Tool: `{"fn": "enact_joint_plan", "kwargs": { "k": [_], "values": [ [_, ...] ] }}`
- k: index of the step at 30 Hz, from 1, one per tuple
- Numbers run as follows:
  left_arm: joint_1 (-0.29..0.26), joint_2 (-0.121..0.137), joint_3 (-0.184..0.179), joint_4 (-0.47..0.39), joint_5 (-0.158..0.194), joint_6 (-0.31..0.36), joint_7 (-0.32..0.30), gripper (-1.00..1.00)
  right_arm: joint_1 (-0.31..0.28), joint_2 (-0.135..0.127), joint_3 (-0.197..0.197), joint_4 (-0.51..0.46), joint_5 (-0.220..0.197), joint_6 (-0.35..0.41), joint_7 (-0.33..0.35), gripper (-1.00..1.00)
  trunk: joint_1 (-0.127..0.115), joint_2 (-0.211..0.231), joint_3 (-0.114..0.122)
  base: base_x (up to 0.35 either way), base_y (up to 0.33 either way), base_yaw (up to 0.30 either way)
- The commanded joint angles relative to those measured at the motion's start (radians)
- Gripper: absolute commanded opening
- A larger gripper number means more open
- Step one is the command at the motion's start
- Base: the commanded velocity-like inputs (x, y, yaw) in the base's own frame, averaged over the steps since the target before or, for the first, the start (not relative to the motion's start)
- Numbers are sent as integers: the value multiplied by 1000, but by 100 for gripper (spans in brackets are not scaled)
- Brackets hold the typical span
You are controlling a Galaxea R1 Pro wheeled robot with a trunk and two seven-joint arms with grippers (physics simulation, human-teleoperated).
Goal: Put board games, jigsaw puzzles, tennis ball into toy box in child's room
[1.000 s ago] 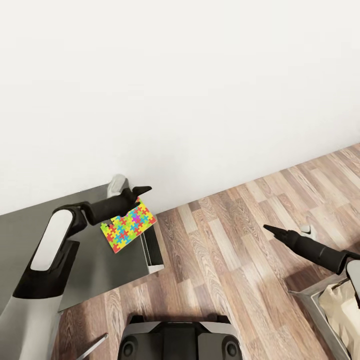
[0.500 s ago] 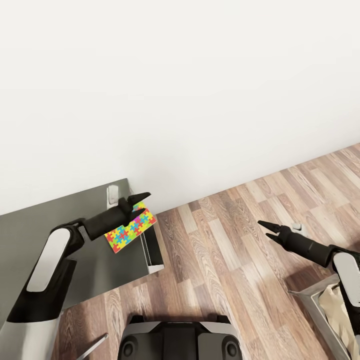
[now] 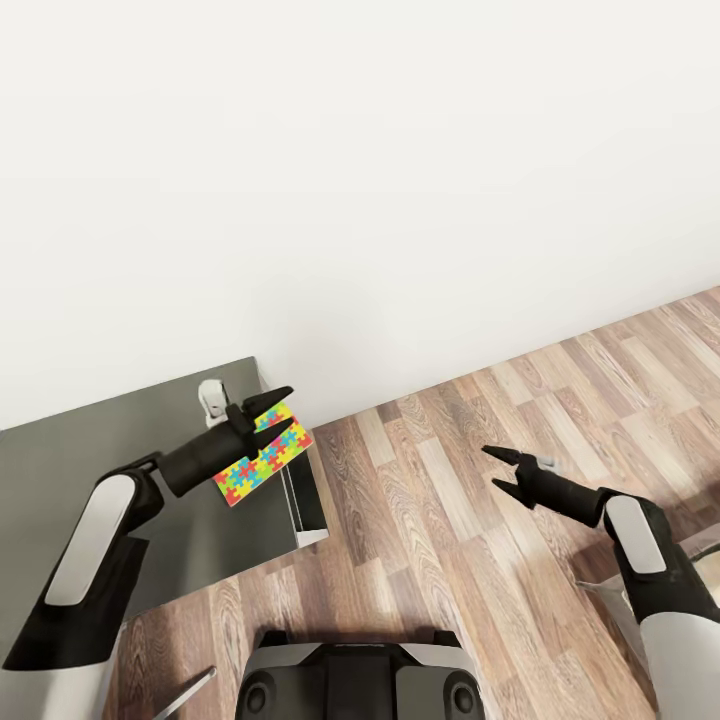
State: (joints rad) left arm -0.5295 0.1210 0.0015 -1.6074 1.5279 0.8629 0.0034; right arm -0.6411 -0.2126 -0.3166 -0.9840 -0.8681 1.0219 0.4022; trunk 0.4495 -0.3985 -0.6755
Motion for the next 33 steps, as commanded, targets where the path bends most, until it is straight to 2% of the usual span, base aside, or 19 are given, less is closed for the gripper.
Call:
{"fn": "enact_joint_plan", "kwargs": {
  "k": [1, 4, 5, 7, 8, 12, 21, 33],
  "values": [
    [1, 1, 0, 0, 9, 4, -3, 100, -17, 12, 6, 27, 11, 6, 10, 100, 1, -2, -1, 0, 0, 0],
    [3, 3, 0, 0, 36, 8, -11, 100, -50, 33, 60, 72, 12, 11, 13, 100, 1, -2, -1, 0, 0, 0],
    [3, 3, 0, 0, 36, 8, -11, 100, -50, 33, 60, 72, 12, 11, 13, 100, 1, -2, -1, 0, 0, 0],
    [4, 4, 0, 0, 52, 10, -14, 100, -64, 38, 108, 88, 9, 13, 15, 100, 1, -2, -1, 0, 0, 0],
    [4, 4, 0, 0, 52, 10, -14, 100, -64, 38, 108, 88, 9, 13, 15, 100, 1, -2, -1, 0, 0, 0],
    [4, 3, -3, 0, 66, 12, -12, 100, -78, 40, 169, 104, 7, 15, 48, 100, 1, -2, 0, 0, 0, 0],
    [8, 4, -2, 0, 76, 13, -5, 100, -87, 41, 207, 113, 10, 17, 99, 100, 1, -2, 10, 0, 0, 4],
    [9, 7, -1, 0, 78, 13, -3, 100, -88, 40, 220, 113, 9, 18, 121, 100, 1, -2, 28, 0, 0, 91]
  ]
}}
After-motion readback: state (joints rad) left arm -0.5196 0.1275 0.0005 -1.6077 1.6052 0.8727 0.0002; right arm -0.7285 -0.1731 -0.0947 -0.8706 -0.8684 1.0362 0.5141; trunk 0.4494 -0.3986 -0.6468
